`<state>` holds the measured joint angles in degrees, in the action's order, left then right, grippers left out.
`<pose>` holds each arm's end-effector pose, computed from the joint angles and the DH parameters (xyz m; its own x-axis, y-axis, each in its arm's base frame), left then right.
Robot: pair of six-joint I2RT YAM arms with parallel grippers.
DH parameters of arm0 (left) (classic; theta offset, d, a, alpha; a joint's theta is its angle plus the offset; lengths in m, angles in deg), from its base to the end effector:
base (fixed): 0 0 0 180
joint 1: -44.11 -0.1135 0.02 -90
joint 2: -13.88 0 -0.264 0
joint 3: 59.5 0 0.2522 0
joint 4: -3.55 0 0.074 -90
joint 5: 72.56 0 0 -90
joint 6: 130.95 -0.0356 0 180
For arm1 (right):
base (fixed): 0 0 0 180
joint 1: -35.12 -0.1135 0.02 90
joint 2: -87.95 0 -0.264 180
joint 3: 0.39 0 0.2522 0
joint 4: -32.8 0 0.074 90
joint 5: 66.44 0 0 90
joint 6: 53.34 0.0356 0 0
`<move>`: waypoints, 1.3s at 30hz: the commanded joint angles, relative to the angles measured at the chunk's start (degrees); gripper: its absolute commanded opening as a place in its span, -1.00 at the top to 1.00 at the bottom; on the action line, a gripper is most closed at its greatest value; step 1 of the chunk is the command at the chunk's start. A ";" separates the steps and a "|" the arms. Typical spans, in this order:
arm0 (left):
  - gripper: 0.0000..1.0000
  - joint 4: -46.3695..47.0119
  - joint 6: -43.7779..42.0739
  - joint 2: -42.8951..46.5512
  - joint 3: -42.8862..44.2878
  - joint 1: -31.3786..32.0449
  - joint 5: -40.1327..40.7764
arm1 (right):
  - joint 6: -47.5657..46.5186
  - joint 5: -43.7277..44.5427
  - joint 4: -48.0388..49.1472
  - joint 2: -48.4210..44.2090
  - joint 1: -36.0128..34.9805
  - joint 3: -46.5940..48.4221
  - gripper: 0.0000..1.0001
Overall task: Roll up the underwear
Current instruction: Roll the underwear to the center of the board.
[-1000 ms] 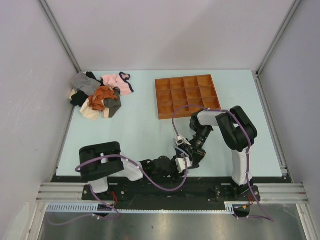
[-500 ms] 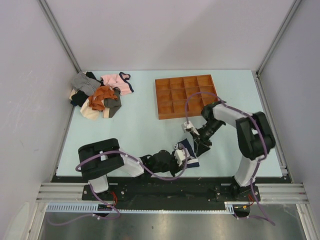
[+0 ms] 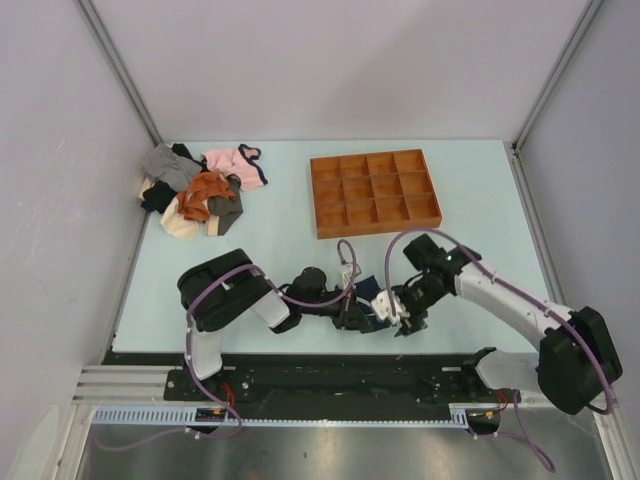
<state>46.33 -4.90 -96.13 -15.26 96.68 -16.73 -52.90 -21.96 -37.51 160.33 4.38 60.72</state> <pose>0.1720 -0.2576 0.0912 -0.7635 0.1964 -0.6152 0.6456 0.2571 -0.7191 0.1606 0.1250 0.2179 0.4414 -0.5527 -0.7069 -0.8536 -0.5014 -0.1410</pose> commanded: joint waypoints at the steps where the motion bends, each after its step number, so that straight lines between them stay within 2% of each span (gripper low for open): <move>1: 0.97 -6.53 5.69 -5.11 -1.21 -1.42 -0.63 | 4.65 8.07 13.92 -1.63 -5.29 -3.58 -0.27; 7: 0.95 -2.83 8.86 -6.44 -1.56 -2.04 -0.90 | 5.71 14.75 21.92 0.92 -8.01 -8.41 -0.28; 11: 0.83 0.59 11.22 -6.09 -2.26 -2.48 -0.46 | 5.97 17.82 25.00 5.57 -8.54 -9.73 -0.22; 14: 0.57 5.85 12.89 -3.90 -4.02 -2.92 1.03 | 7.02 18.88 25.26 8.82 -9.16 -9.73 0.00; 15: 0.37 7.70 13.16 -2.85 -5.42 -3.09 1.56 | 7.29 19.06 25.27 9.35 -9.33 -9.65 0.13; 18: 0.09 12.45 11.77 3.12 -9.10 -3.45 4.46 | 8.26 18.28 24.13 10.59 -9.08 -9.21 0.34; 21: -0.05 11.76 5.98 11.38 -13.32 -3.53 8.94 | 8.09 14.15 18.78 11.90 -7.41 -6.40 0.55; 24: -0.12 10.70 -0.44 20.34 -18.50 -3.45 12.36 | 7.73 9.32 11.84 14.19 -5.30 -1.75 0.66; 26: -0.16 10.70 -5.26 24.30 -21.15 -2.75 13.60 | 7.47 5.73 5.51 17.16 -4.59 2.38 0.70; 27: -0.25 10.27 -7.03 27.98 -23.16 -2.22 14.22 | 7.29 4.48 3.32 18.57 -4.07 3.79 0.70; 28: -0.34 9.92 -9.22 29.58 -23.79 -0.30 14.40 | 7.12 3.17 -1.23 19.89 -3.71 5.10 0.70; 30: -0.40 8.08 -16.78 33.88 -25.11 2.69 17.01 | 6.68 -0.18 -5.91 24.88 -3.10 9.41 0.73; 32: -0.46 4.57 -23.29 36.00 -23.72 7.26 18.96 | 7.11 -2.37 -10.41 28.06 -2.48 12.48 0.73; 35: -0.47 -3.26 -30.23 36.81 -19.17 11.92 22.13 | 10.80 -2.39 -10.77 32.90 -1.69 13.82 0.73; 39: -0.48 -11.60 -36.83 32.25 -11.60 15.71 25.55 | 13.36 -2.21 -11.38 37.48 -0.38 16.01 0.73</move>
<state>43.20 -29.58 -60.77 -34.87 109.71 3.37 -42.80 -22.50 -43.61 194.69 2.94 74.77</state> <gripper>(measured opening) 0.735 0.207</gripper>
